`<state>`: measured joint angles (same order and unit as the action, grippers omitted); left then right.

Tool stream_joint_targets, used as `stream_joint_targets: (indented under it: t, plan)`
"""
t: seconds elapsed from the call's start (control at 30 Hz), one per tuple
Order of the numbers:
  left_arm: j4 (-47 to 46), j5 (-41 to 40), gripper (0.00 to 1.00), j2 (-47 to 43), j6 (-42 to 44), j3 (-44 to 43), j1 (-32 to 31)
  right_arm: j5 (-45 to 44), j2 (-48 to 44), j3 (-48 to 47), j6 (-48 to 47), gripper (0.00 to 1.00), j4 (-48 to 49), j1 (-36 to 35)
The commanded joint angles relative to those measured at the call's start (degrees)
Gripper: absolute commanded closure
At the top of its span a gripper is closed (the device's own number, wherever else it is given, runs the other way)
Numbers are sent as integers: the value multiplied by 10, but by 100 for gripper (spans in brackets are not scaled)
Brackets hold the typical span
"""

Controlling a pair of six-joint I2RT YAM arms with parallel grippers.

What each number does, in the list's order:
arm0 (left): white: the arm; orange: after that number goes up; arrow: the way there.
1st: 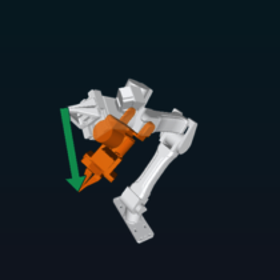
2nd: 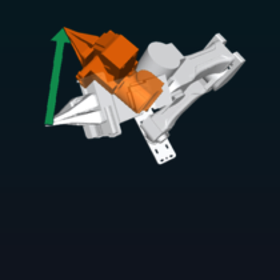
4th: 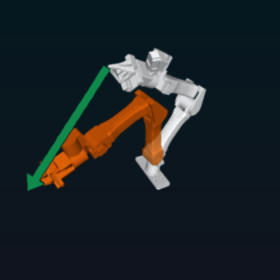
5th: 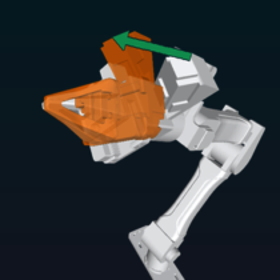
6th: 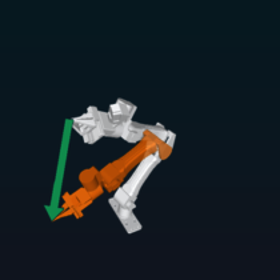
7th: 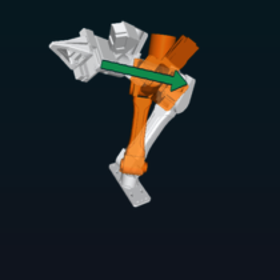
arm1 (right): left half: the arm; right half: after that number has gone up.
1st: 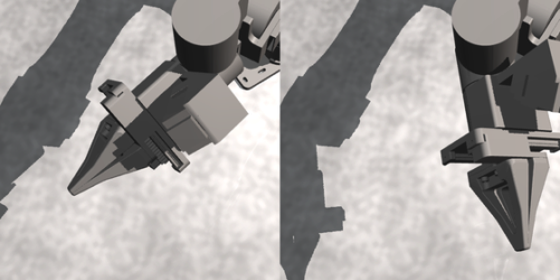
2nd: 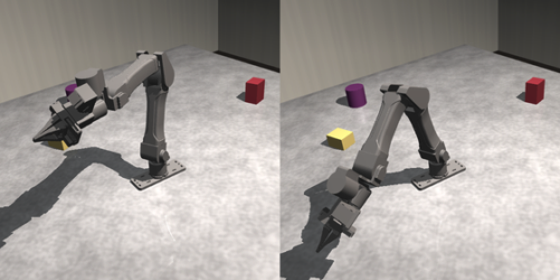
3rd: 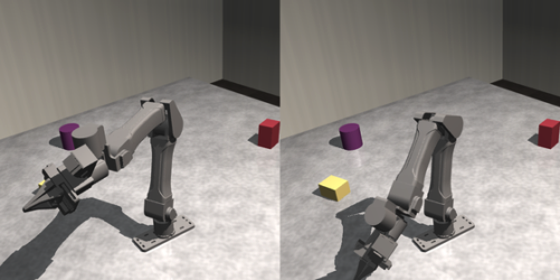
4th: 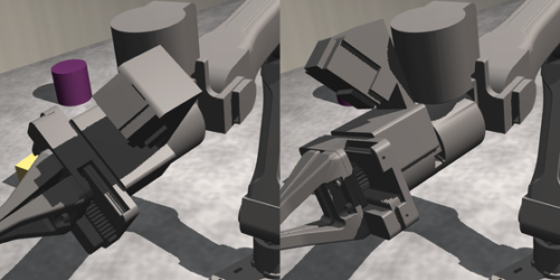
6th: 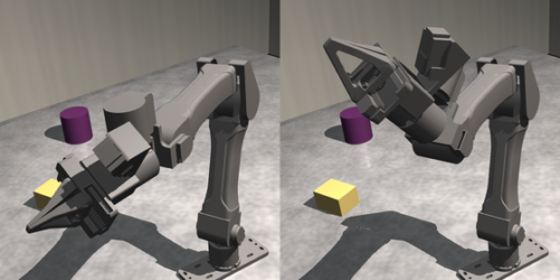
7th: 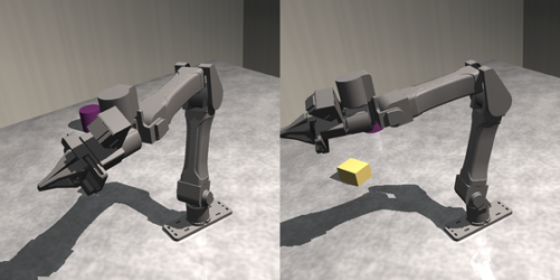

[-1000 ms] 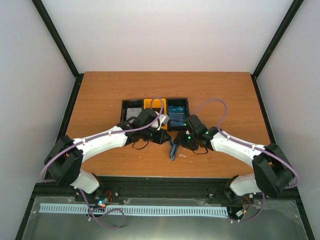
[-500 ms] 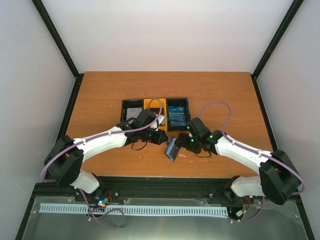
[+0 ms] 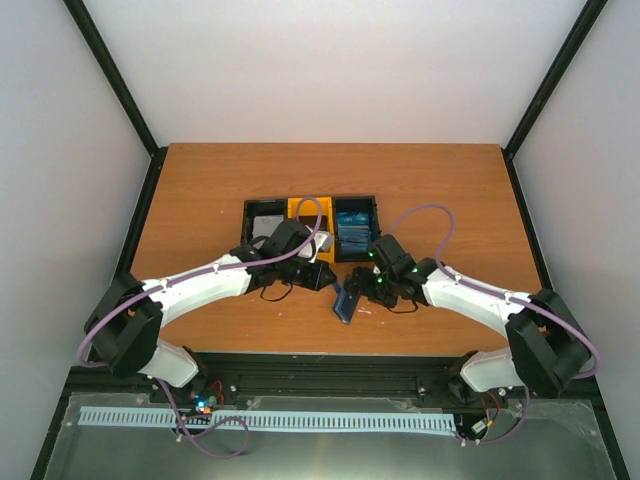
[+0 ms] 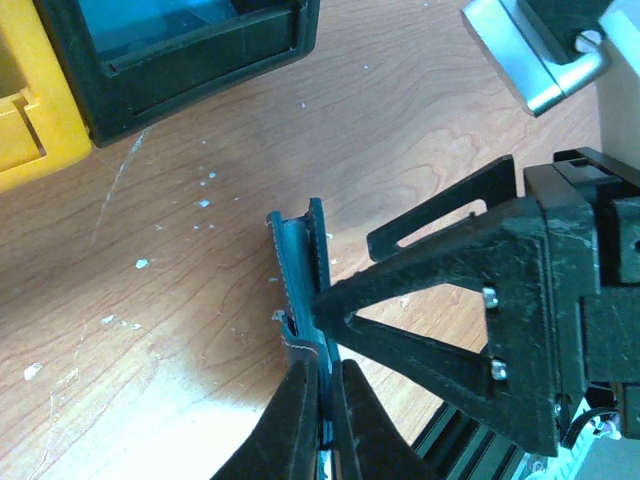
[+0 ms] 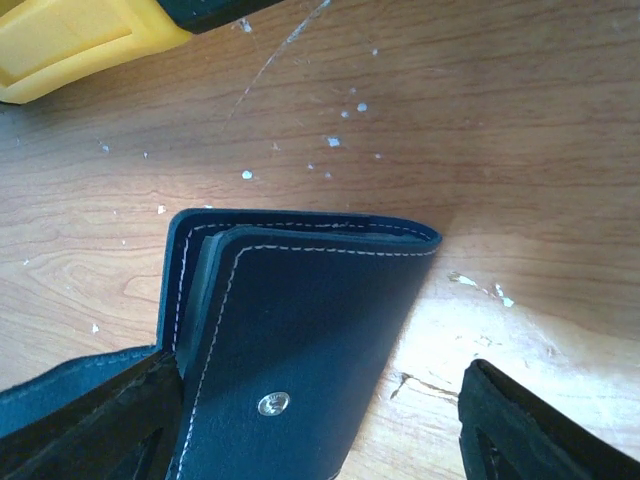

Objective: Put the credit cards into the card holder
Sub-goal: Open the card holder at the center of the board.

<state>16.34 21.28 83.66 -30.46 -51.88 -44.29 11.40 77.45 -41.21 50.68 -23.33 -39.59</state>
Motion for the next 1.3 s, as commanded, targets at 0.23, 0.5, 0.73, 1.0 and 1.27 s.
stream_joint_targets:
  t: [0.23,0.5,0.73,1.0,1.27]
  plan:
    - [-13,3,99,-18,0,1,4,-28,31,-20,24,36,-50,-9]
    - [3,-49,99,-17,-10,-3,4,-153,13,-70,55,37,-201,-14]
    - [12,-81,99,-19,-20,-3,5,-226,1,-92,61,39,-289,-18]
    - [4,-60,99,-28,-19,1,5,-156,-42,-121,-12,39,-206,-26]
    - [-5,-45,99,-35,-18,4,5,-59,-37,-140,-42,52,-98,-50]
